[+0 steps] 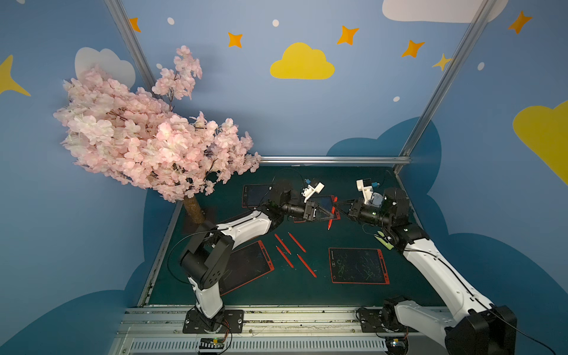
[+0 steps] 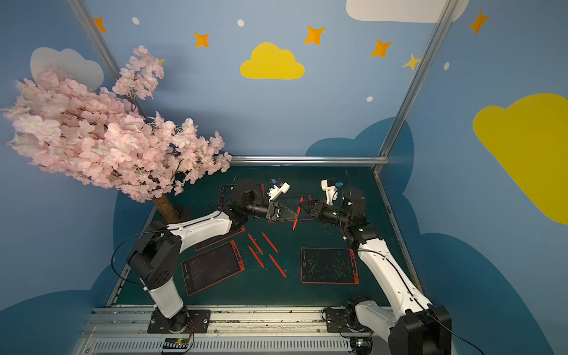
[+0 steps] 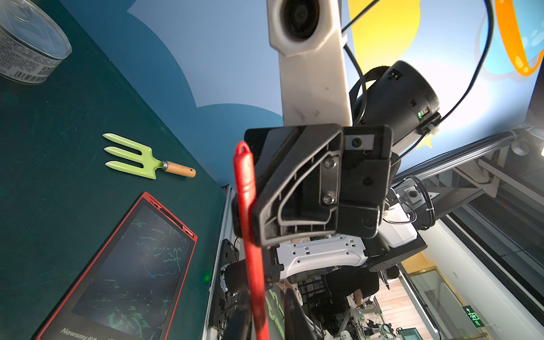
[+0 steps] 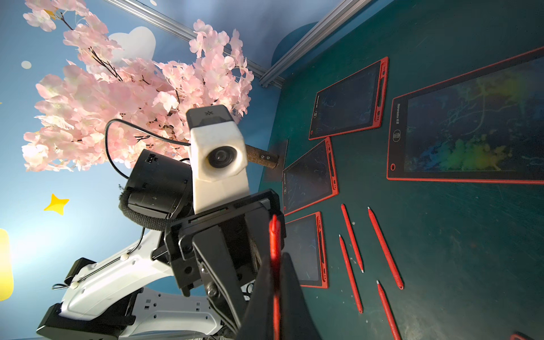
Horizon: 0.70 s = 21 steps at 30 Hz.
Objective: Place the stylus back onto the writing tablet
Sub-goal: Pick up the stylus from the center of the board.
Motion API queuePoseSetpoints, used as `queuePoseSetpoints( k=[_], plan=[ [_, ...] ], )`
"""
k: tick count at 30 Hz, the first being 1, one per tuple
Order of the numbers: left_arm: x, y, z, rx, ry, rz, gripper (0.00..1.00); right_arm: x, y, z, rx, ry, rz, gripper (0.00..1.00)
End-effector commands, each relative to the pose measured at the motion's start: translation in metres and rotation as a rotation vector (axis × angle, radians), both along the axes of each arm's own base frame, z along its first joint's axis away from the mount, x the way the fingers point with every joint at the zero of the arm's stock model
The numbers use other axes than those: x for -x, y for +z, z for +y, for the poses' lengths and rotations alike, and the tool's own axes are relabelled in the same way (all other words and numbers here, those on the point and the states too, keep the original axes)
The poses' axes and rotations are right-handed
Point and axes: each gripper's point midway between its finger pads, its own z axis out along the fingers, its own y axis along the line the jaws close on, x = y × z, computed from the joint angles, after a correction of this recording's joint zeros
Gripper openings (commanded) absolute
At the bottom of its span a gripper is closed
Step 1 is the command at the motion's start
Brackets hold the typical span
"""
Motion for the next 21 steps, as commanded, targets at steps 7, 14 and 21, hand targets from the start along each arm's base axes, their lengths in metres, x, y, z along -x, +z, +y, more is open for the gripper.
queuePoseSetpoints(
  k=[7, 14, 21],
  plan=[
    [0.0031, -0.0012, -0.0002, 0.004, -0.015, -0.023, 0.16, -0.0018, 0.0043, -0.0012, -0.009, -0.01, -0.029, 0.01],
    [0.0038, -0.0018, -0.0009, 0.001, -0.017, -0.022, 0.14, -0.0011, 0.0037, -0.0013, -0.012, -0.008, -0.034, 0.01],
    [0.0041, -0.0021, -0.001, -0.003, -0.016, -0.028, 0.03, -0.0009, 0.0027, -0.0005, -0.014, -0.003, -0.031, 0.04]
  ],
)
